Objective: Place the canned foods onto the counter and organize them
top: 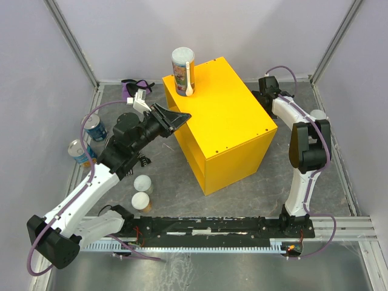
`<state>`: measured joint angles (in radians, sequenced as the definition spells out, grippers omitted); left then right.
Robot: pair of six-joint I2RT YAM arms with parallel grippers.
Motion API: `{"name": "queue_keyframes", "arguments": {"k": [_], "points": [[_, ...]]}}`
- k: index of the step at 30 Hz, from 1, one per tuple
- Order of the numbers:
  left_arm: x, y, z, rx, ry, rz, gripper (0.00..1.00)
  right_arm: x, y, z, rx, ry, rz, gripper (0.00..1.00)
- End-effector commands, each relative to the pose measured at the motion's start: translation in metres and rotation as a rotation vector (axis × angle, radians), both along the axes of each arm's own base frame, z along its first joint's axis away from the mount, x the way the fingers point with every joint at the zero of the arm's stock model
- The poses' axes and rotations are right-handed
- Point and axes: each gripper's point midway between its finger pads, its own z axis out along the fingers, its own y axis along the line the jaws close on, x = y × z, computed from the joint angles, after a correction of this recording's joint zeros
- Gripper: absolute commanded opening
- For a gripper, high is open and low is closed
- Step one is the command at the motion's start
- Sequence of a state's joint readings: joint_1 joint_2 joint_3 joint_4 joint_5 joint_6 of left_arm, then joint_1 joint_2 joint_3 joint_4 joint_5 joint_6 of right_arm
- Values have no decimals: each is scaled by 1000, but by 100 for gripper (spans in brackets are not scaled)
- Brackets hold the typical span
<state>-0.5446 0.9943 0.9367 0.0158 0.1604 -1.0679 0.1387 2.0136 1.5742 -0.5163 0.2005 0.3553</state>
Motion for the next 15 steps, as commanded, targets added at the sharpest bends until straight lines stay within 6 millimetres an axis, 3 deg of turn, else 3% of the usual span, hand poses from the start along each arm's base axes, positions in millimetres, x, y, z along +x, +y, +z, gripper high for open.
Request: {"name": "queue_keyframes", "arguments": {"k": [1,4,8,15], "points": [[10,21,13,35,-87,85,24,5,3,30,15,-58,-11,41],[11,20,13,34,-86,80,38,3,3,41,21,-77,-10,30],[11,18,17,29,-94,69,50,1,2,58,22,-105,-12,12],[12,15,22,18,-108,52,60,-7,-3,89,10,-151,-22,2]]}}
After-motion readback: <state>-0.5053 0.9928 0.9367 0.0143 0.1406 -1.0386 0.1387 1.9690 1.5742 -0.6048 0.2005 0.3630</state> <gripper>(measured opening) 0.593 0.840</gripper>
